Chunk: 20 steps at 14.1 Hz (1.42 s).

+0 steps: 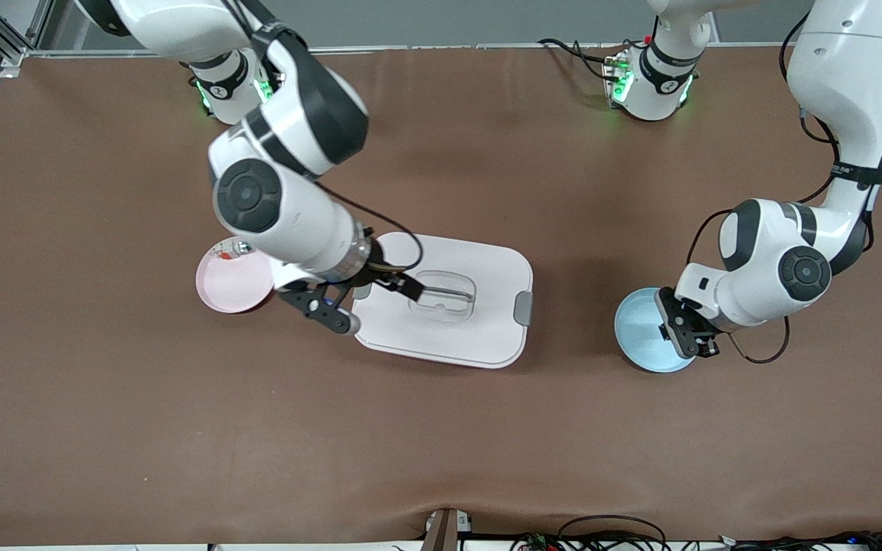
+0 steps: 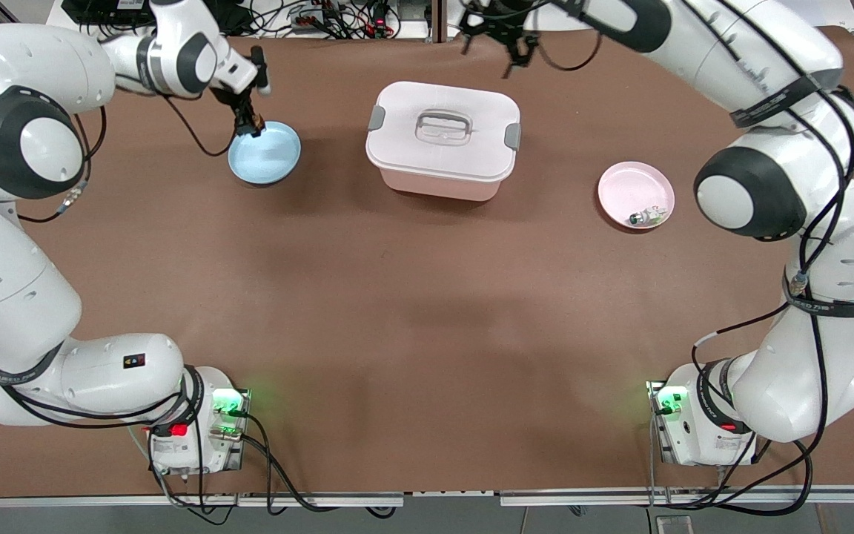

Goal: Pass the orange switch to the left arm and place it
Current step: 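Lower the switch onto the blue plate while the right gripper withdraws, then open the left gripper to release the switch on the blue plate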

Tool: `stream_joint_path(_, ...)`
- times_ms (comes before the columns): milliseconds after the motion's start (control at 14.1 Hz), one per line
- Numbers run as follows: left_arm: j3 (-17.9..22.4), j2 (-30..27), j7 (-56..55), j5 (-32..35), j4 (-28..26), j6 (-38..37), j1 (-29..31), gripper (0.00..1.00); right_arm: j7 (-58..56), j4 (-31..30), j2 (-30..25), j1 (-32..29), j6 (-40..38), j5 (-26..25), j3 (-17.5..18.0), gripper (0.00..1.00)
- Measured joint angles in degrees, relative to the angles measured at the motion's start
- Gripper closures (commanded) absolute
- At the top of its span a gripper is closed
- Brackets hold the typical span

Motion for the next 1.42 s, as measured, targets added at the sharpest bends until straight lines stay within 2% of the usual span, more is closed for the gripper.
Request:
stream_joint_path(427,-0.53,3.33,10.55,2.92,-0.64,5.83,-0.38,1.0,-22.47,0.0,-3.01,-8.18,-17.04,-7.24,-0.09,0.0)
stream_joint_path(783,-0.7,6.8,15.7,3.44,-0.75,8.56,-0.47,1.0,-37.8,0.0,-4.88,-16.9,-25.06,-9.13,-0.23,0.0)
stream_joint_path(996,-0.73,6.95,16.41,3.58,-0.75,8.72,-0.46,1.0,-43.81,0.0,-6.58,-21.08,-28.66,-10.51,-0.2,0.0)
stream_joint_path(1067,-0.73,6.94,16.49,3.59,-0.76,8.72,-0.45,0.91,-45.18,0.0,-7.1,-21.87,-29.77,-11.12,-0.2,0.0)
stream_joint_path(1139,-0.74,6.95,16.52,3.6,-0.76,8.72,-0.45,0.51,-46.09,0.0,-7.57,-22.53,-31.0,-11.67,-0.19,0.0)
stream_joint_path(1210,-0.74,6.95,16.51,3.6,-0.76,8.72,-0.43,0.29,-46.64,-0.01,-8.01,-23.28,-32.3,-11.93,-0.2,0.0)
stream_joint_path(1281,-0.74,6.98,16.51,3.6,-0.84,8.72,-0.38,0.0,-46.88,-0.01,-8.37,-24.1,-33.55,-11.96,-0.19,0.0)
stream_joint_path(1423,-0.74,6.9,16.07,3.6,-0.71,8.83,-0.09,0.0,-47.24,-0.01,-8.94,-25.78,-35.56,-11.98,-0.19,0.0)
